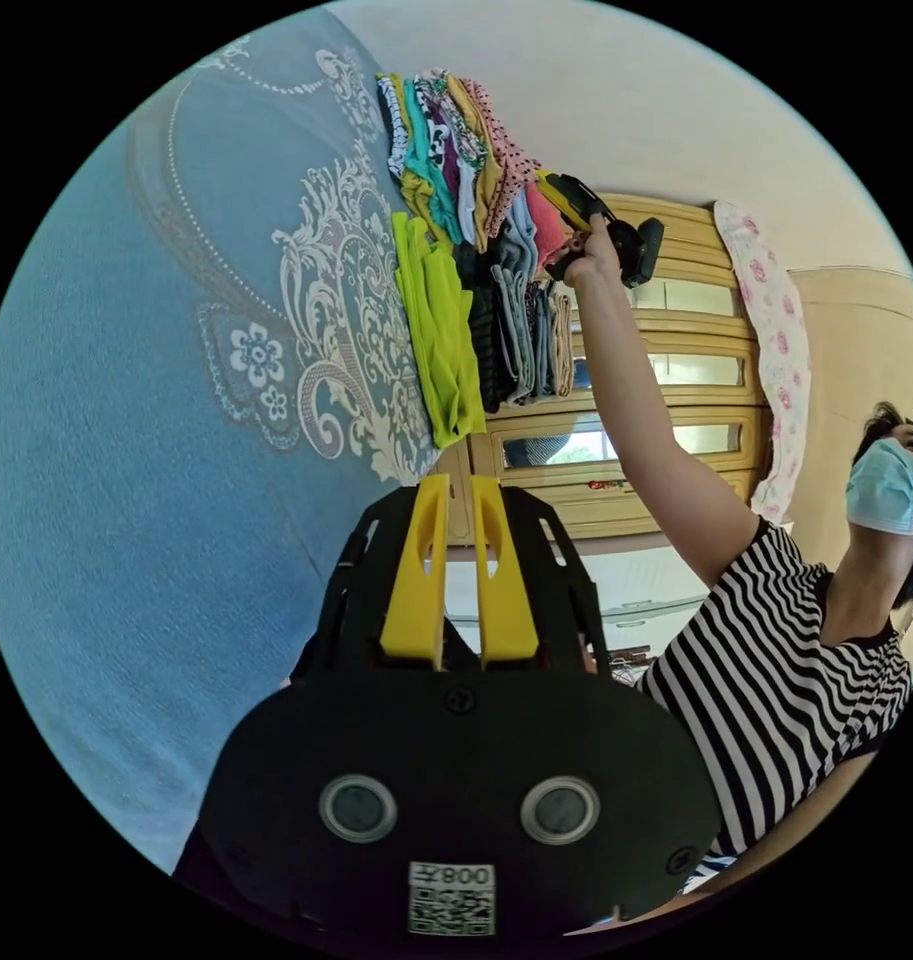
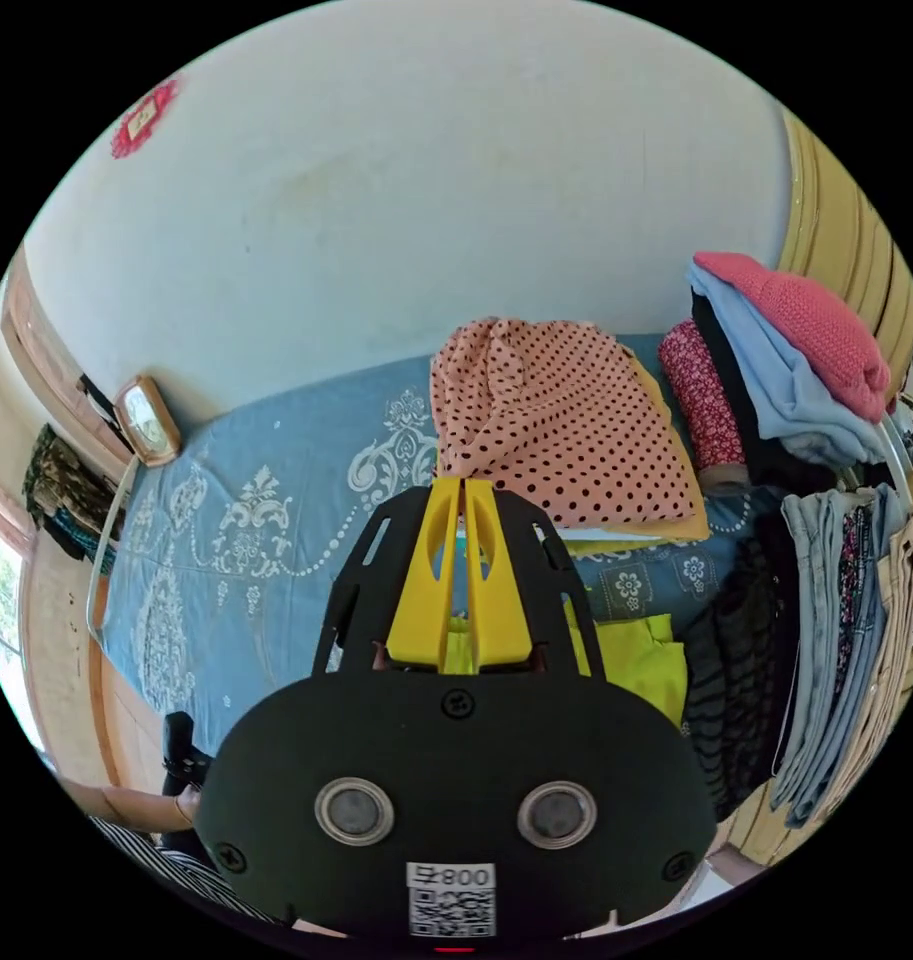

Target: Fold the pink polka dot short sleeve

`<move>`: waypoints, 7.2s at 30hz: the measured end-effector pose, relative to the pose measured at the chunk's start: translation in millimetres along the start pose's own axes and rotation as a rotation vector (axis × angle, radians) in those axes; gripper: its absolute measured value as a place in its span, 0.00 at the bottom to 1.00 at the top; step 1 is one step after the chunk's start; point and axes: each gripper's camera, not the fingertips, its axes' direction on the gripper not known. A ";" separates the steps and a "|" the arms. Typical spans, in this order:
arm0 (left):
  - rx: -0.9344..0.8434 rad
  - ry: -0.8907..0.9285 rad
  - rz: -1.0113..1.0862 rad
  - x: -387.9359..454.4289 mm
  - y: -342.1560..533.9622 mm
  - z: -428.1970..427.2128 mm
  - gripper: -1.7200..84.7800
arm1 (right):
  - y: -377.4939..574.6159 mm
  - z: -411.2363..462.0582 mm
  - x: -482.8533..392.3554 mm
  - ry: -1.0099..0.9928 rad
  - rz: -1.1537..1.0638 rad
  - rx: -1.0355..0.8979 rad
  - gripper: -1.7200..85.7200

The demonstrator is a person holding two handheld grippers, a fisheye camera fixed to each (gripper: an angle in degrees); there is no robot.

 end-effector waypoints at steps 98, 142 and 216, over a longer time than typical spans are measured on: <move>0.857 -0.367 0.989 796.6 535.6 164.2 0.03 | 369.0 -270.5 -135.8 -0.977 -0.520 0.212 0.02; 0.190 -0.506 -0.348 457.1 315.0 56.2 0.06 | 127.1 123.4 175.8 -0.469 0.280 -0.630 0.04; 0.808 -0.524 0.628 1088.5 299.3 -206.8 0.03 | -171.5 -388.2 87.7 -0.916 -0.245 0.194 0.02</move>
